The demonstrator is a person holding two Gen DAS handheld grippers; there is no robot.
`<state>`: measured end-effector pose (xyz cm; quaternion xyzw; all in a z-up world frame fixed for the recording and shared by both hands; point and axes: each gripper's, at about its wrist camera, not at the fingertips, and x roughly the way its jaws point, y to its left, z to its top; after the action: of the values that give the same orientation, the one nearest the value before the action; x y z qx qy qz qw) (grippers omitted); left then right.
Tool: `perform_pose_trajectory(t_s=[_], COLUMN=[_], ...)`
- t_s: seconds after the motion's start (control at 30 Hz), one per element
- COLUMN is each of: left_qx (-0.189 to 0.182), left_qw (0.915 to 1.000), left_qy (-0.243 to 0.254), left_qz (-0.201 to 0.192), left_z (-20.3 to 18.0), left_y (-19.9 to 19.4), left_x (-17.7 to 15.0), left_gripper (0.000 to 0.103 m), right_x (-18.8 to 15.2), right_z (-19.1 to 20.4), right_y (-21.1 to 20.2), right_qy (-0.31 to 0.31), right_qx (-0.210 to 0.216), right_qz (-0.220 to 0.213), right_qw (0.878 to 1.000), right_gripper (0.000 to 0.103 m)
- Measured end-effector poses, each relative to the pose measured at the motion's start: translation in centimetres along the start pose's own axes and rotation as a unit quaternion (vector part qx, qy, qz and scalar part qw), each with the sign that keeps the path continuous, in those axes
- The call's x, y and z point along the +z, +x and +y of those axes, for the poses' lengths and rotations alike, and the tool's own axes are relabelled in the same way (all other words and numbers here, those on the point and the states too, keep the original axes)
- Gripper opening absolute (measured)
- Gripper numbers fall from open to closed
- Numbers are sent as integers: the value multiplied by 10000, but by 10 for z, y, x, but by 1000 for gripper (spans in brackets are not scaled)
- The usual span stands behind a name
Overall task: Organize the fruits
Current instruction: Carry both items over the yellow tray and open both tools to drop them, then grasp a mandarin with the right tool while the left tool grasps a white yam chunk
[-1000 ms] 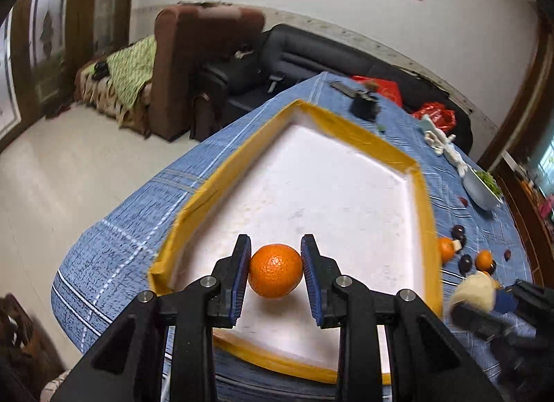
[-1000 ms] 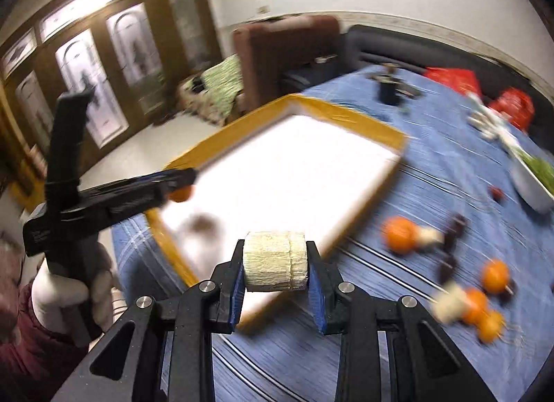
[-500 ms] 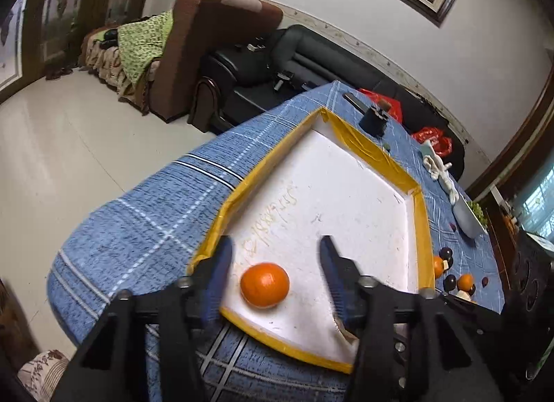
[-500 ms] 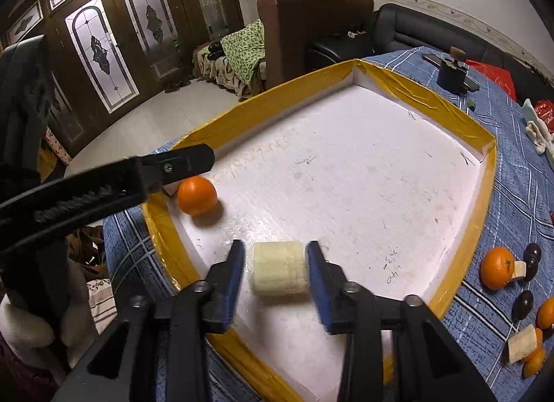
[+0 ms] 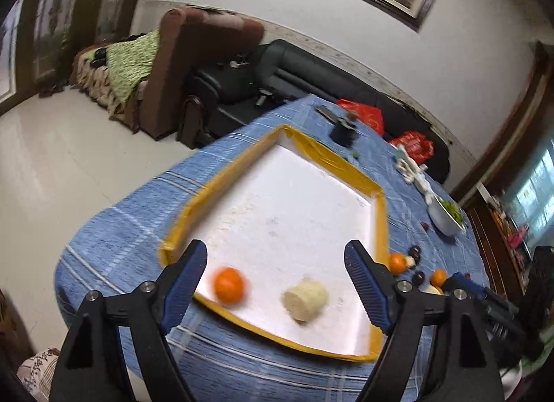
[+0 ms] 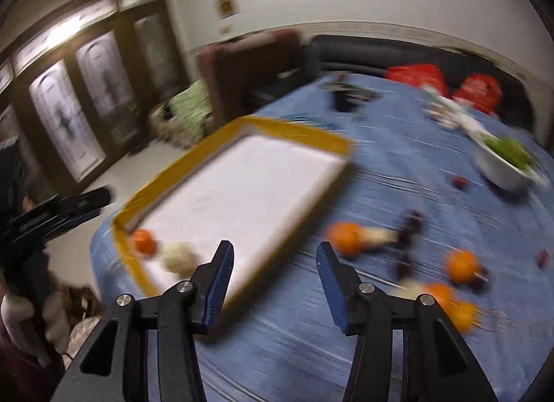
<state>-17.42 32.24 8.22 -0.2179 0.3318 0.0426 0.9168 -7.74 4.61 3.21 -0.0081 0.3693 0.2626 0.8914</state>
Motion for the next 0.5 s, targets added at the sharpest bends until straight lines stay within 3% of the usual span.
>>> perform_pose_trajectory(t_s=[0.1, 0.23, 0.5], left_qx=[-184, -544, -818], left_qw=[9990, 9915, 9726], left_qy=[381, 1101, 2031], left_qz=[140, 438, 782], left_z=[-31, -90, -165], left_y=[9, 24, 43], left_x=[-9, -32, -64], left_gripper=[82, 82, 82], right_x=[-14, -32, -43], right_z=[-58, -112, -120], right_y=[-23, -36, -3], right_qy=[482, 1010, 806], right_qx=[-534, -835, -1008], right_qz=[-64, 59, 478], right_qw=[9974, 9914, 9905], right_gripper=[56, 56, 48])
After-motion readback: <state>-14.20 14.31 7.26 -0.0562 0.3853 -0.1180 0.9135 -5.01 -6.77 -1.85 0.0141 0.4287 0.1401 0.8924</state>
